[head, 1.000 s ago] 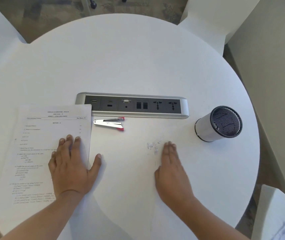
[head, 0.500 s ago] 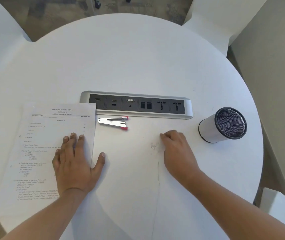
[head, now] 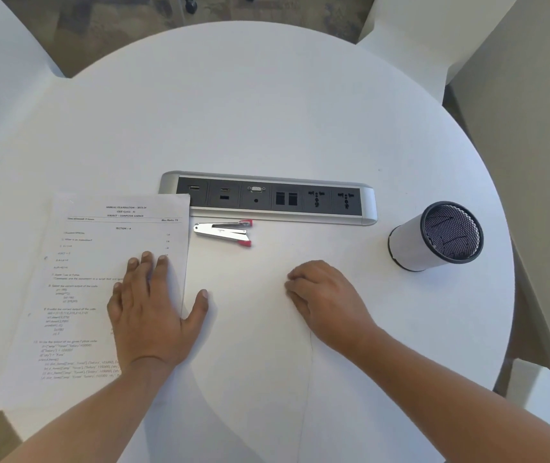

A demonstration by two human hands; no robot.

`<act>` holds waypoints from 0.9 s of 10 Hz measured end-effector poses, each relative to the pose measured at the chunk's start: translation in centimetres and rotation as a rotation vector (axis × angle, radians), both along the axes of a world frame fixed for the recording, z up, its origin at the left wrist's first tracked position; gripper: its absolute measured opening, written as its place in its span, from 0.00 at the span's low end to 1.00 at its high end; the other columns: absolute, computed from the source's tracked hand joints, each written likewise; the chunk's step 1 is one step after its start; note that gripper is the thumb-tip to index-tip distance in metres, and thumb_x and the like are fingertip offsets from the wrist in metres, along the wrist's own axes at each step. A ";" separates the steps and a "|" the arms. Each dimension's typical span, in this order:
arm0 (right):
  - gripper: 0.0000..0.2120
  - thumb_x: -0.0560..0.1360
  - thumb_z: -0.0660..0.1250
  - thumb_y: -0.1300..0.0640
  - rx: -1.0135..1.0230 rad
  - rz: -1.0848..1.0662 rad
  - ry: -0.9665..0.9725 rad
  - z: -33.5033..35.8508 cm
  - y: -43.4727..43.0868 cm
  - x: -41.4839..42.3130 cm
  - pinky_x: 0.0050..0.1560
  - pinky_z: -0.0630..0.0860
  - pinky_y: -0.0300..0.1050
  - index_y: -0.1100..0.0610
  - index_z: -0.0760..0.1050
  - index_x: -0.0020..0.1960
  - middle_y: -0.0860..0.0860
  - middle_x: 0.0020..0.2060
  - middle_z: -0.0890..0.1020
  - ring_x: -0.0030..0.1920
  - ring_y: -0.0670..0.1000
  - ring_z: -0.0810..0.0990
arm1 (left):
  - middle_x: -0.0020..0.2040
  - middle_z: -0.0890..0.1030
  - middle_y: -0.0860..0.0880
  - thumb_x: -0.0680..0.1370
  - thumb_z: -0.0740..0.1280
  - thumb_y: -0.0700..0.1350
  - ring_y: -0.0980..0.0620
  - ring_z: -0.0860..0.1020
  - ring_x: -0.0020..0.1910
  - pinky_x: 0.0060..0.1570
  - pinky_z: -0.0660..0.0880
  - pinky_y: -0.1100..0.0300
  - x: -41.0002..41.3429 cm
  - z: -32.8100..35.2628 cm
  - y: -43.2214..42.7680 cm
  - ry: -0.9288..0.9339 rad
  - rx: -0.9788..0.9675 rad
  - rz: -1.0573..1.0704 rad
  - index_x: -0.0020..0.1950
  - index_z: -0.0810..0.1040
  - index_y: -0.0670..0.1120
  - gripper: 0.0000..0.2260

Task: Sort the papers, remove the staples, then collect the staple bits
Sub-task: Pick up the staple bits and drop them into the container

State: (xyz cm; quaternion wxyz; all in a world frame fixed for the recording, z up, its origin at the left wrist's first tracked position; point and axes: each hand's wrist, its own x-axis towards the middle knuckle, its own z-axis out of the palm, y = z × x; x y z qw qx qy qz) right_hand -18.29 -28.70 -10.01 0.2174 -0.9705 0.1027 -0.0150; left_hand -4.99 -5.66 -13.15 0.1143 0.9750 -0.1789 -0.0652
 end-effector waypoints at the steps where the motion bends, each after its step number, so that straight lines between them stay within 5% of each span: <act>1: 0.02 0.72 0.71 0.63 -0.041 -0.009 0.024 0.4 -1.1 -1.0 0.45 0.78 0.50 0.59 0.82 0.43 0.52 0.43 0.83 0.45 0.57 0.81 | 0.78 0.65 0.41 0.72 0.53 0.68 0.42 0.59 0.79 0.74 0.57 0.41 0.1 0.0 0.1 -0.007 0.003 -0.002 0.75 0.66 0.44 0.39; 3: 0.12 0.72 0.67 0.67 0.067 -0.395 0.011 2.1 -3.7 -1.6 0.52 0.76 0.43 0.57 0.83 0.53 0.51 0.47 0.83 0.47 0.53 0.80 | 0.78 0.64 0.42 0.72 0.53 0.68 0.42 0.58 0.80 0.75 0.56 0.42 0.0 0.0 0.0 0.004 0.000 -0.001 0.75 0.66 0.44 0.39; 4: 0.12 0.73 0.66 0.65 0.095 -0.395 0.109 2.2 -3.5 -1.4 0.48 0.79 0.50 0.57 0.82 0.54 0.52 0.46 0.82 0.45 0.55 0.81 | 0.79 0.64 0.42 0.72 0.53 0.68 0.43 0.58 0.80 0.75 0.56 0.41 0.0 -0.1 0.1 0.004 0.004 -0.002 0.75 0.65 0.44 0.39; 6: 0.14 0.76 0.67 0.55 0.057 -0.288 0.198 2.1 -1.7 -0.7 0.50 0.77 0.48 0.55 0.77 0.61 0.51 0.53 0.77 0.52 0.53 0.76 | 0.79 0.64 0.42 0.73 0.53 0.68 0.42 0.58 0.80 0.75 0.56 0.41 0.0 -0.1 0.1 0.001 0.001 -0.005 0.75 0.65 0.44 0.39; 9: 0.09 0.68 0.65 0.69 -0.111 -0.105 0.341 1.1 -0.6 -1.1 0.33 0.78 0.51 0.57 0.79 0.41 0.52 0.37 0.77 0.34 0.55 0.76 | 0.78 0.64 0.42 0.72 0.54 0.68 0.42 0.58 0.79 0.74 0.56 0.41 -0.2 0.0 0.1 0.004 -0.009 0.003 0.75 0.66 0.45 0.38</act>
